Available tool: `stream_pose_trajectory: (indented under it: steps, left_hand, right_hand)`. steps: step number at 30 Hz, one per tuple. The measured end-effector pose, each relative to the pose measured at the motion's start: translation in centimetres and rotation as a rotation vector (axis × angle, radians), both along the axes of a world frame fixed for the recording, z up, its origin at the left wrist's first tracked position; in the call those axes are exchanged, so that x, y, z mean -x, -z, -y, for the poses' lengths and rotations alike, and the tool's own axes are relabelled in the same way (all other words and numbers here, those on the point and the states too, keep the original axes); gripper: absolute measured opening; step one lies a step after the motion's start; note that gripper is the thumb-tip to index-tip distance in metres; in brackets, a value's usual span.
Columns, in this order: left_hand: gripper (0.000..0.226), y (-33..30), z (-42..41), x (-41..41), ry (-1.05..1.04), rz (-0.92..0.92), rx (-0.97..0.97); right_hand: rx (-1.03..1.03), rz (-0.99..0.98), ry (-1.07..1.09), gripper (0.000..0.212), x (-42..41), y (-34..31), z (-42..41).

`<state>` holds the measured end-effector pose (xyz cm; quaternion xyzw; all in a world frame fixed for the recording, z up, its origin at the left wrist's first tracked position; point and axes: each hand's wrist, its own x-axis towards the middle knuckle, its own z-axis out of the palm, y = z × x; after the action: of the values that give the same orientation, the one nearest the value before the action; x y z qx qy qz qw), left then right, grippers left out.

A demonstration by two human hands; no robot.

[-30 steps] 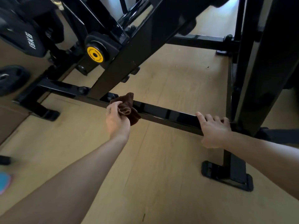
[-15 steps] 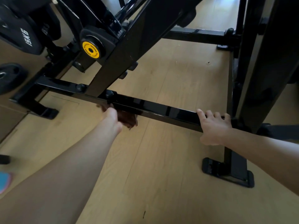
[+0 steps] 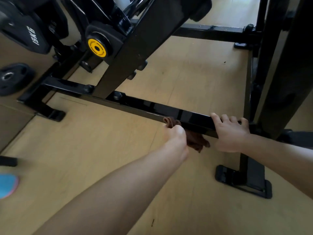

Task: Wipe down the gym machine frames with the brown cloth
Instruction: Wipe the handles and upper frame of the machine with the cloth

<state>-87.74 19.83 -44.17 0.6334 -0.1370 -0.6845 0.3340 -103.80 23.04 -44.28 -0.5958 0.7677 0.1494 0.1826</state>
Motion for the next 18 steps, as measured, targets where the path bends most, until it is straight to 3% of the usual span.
stream_pose_trajectory:
  steps: [2, 5, 8, 12, 18]
  left_hand:
    - [0.019, -0.7, 2.4, -2.7, -0.082, 0.006, 0.02]
    - [0.033, -2.3, 7.1, -8.7, -0.205, 0.108, 0.047]
    - [0.032, -4.2, 10.2, -12.5, -0.297, 0.221, 0.08]
    - [0.037, -4.3, 7.7, -8.0, -0.201, 0.286, 0.195]
    - [0.052, -2.9, 0.2, 0.8, 0.05, 0.305, 0.13]
  right_hand:
    - [-0.002, 0.007, -0.004, 0.105, 0.0, 0.0, 0.0]
    - [-0.007, -0.001, -0.007, 0.106, -0.2, 0.0, -0.1]
    - [-0.023, 0.002, -0.01, 0.106, -0.2, -0.1, 0.0]
    - [-0.044, 0.031, 0.0, 0.106, -0.3, -0.7, 0.0]
    - [-0.008, 0.082, -0.016, 0.11, 0.4, -1.5, -0.8]
